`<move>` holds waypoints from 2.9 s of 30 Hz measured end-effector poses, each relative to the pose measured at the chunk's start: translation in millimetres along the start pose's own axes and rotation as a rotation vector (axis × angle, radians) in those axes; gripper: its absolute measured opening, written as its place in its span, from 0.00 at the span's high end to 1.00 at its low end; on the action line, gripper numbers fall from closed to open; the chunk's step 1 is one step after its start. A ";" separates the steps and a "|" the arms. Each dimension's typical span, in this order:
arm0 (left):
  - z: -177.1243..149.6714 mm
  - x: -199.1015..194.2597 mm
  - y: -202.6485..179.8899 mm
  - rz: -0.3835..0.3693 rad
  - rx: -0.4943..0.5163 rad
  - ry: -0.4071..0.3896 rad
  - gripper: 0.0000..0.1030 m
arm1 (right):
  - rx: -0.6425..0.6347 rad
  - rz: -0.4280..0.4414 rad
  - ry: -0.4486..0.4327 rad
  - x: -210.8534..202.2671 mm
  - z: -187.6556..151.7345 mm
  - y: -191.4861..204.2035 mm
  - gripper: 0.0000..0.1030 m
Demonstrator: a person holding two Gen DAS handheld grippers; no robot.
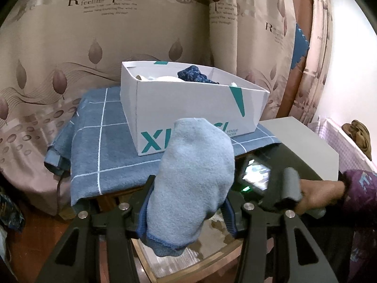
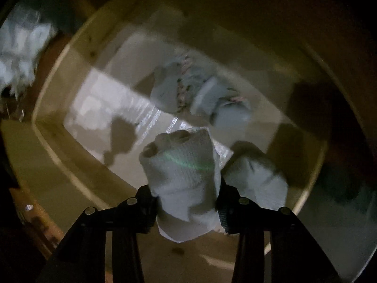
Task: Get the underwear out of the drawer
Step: 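Grasp the white rolled underwear with the right tool while the left tool carries light blue underwear toward the box, then lower the light blue underwear into the white box and open the left tool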
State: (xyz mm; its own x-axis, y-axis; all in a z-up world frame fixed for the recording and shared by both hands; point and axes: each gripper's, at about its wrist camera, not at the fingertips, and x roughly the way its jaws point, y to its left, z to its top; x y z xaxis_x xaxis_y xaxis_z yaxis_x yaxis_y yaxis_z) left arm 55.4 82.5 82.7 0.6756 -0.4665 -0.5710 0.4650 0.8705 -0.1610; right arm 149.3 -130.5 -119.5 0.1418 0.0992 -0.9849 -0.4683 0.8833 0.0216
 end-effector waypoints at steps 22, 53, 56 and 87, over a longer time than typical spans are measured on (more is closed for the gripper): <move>6.8 -21.5 -8.3 -0.013 -0.033 -0.065 0.50 | 0.500 0.268 -0.250 -54.1 -54.6 -52.3 0.62; 223.5 65.0 -31.0 0.145 0.062 0.042 0.50 | 0.523 0.373 -0.210 -51.0 -59.6 -54.9 0.62; 231.4 95.8 -24.7 0.196 0.085 0.094 0.50 | 0.522 0.381 -0.210 -52.1 -59.9 -54.8 0.62; 214.3 115.4 -17.1 0.459 0.152 0.022 0.38 | 0.498 0.408 -0.192 -48.2 -55.6 -48.0 0.61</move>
State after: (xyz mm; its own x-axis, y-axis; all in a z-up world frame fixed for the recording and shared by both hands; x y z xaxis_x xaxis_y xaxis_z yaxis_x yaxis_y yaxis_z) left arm 248.1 -19.8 192.0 0.8193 -0.0346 -0.5723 0.2010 0.9522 0.2301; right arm 116.5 -203.2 -82.7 0.2126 0.5086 -0.8343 -0.0656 0.8593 0.5072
